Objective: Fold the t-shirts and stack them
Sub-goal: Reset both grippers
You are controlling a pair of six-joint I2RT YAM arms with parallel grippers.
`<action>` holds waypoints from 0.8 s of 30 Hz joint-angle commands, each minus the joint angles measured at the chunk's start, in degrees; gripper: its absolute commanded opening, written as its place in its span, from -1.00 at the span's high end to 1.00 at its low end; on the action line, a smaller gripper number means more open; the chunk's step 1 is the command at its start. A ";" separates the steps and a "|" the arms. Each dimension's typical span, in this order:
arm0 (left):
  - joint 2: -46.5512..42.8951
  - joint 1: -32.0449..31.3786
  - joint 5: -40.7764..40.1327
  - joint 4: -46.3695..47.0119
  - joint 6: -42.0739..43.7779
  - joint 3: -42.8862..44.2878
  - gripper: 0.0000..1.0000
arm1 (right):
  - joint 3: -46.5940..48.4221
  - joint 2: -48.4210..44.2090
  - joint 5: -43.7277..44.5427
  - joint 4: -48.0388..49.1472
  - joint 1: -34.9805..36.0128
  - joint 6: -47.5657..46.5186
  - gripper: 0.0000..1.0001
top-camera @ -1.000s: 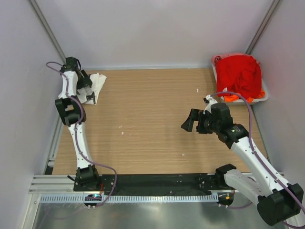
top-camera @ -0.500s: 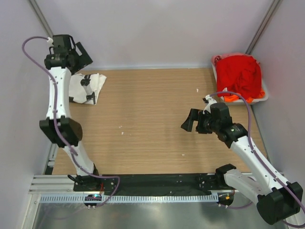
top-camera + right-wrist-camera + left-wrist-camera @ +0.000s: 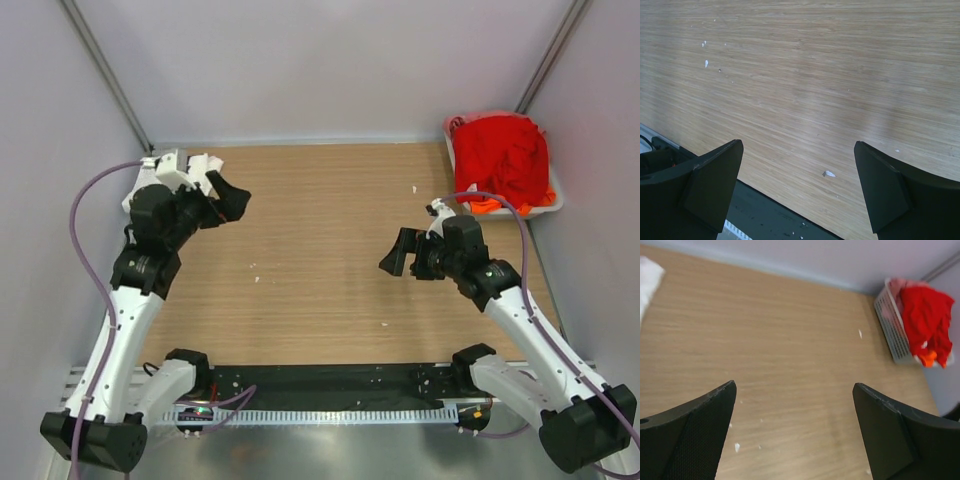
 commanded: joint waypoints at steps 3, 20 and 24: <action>2.71 -0.22 8.43 -12.38 -1.07 5.93 -0.90 | 0.28 -3.84 -0.36 0.88 0.27 -0.19 -0.99; -20.77 -2.59 -7.97 -22.15 1.66 -12.77 -0.93 | 4.67 -11.30 12.03 -4.04 0.27 0.00 -0.99; -17.16 -2.68 -4.90 -22.24 1.66 -12.24 -0.92 | 3.18 -14.30 12.73 -2.38 0.27 0.61 -0.99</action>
